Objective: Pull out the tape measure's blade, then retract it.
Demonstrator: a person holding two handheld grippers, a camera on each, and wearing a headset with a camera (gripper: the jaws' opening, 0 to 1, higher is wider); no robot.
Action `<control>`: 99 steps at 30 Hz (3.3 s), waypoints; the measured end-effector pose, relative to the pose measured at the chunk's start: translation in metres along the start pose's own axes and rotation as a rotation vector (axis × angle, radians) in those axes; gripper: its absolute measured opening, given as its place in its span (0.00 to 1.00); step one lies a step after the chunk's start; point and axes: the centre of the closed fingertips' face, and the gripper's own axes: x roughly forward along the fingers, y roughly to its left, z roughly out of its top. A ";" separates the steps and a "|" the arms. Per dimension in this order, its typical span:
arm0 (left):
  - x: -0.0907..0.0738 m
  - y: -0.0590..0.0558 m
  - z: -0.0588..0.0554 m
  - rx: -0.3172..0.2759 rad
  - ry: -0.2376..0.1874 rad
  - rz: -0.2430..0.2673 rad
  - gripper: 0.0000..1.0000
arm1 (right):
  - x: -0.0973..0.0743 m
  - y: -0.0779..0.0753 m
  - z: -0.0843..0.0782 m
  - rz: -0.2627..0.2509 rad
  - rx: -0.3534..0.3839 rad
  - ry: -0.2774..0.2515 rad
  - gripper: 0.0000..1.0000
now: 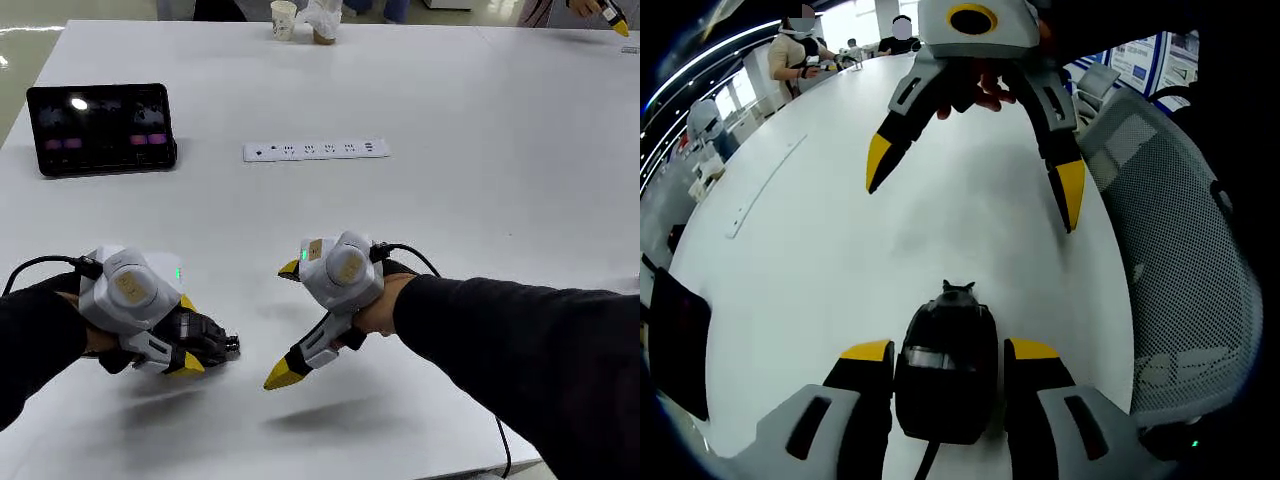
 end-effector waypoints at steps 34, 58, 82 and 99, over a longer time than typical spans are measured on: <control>0.001 0.005 -0.003 0.040 0.001 0.023 0.31 | 0.035 0.000 0.001 0.029 -0.102 0.038 0.74; 0.004 0.007 -0.003 0.026 -0.026 0.026 0.32 | 0.052 0.005 -0.006 0.041 -0.126 0.084 0.30; 0.003 0.006 -0.002 0.020 -0.037 0.036 0.32 | 0.064 0.009 -0.001 0.076 -0.179 0.113 0.13; 0.002 0.006 -0.002 0.024 -0.038 0.035 0.32 | 0.062 0.010 -0.004 0.100 -0.125 0.105 0.11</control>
